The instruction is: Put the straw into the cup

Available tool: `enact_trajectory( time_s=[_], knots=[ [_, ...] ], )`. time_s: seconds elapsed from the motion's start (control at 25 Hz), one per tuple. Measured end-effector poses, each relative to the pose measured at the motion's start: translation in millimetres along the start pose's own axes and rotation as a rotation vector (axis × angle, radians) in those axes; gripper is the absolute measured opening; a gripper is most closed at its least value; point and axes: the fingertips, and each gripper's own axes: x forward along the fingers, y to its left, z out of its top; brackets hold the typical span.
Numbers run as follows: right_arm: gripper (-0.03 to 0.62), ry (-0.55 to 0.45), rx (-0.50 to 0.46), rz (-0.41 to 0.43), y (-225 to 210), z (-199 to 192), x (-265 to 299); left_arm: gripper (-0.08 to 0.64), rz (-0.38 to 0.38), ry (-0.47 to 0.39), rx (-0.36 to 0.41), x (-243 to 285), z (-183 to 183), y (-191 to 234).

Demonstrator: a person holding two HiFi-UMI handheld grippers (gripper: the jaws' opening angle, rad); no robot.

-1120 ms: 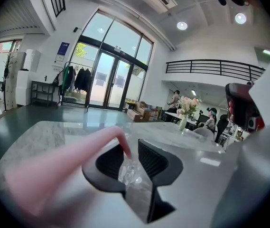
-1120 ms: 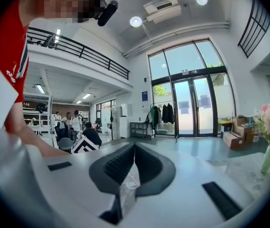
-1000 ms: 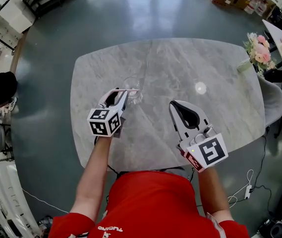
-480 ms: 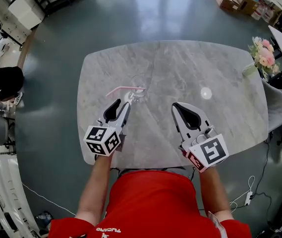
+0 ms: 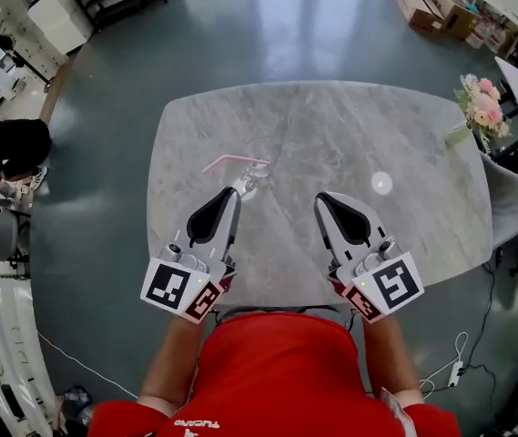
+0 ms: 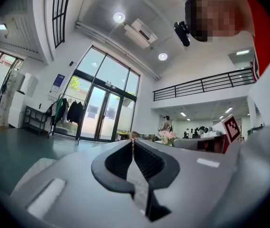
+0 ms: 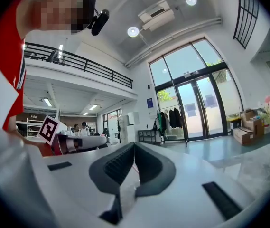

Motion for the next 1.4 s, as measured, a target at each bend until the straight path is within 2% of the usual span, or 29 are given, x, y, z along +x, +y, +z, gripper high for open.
enact_trajectory(
  time_s=[0.16, 0.4, 1.4],
  knots=[
    [0.002, -0.044, -0.002, 0.018, 8.9, 15.4, -8.2, 0.006, -0.029, -0.047, 0.029, -5.9, 26.2, -15.7],
    [0.002, -0.074, -0.030, 0.036, 18.5, 28.0, -14.4, 0.006, -0.066, -0.053, 0.096, -10.8, 40.9, -35.4],
    [0.002, -0.055, -0.067, 0.063, 30.0, 29.8, -15.3, 0.006, -0.097, -0.026, 0.096, -11.8, 33.0, -48.6]
  ],
)
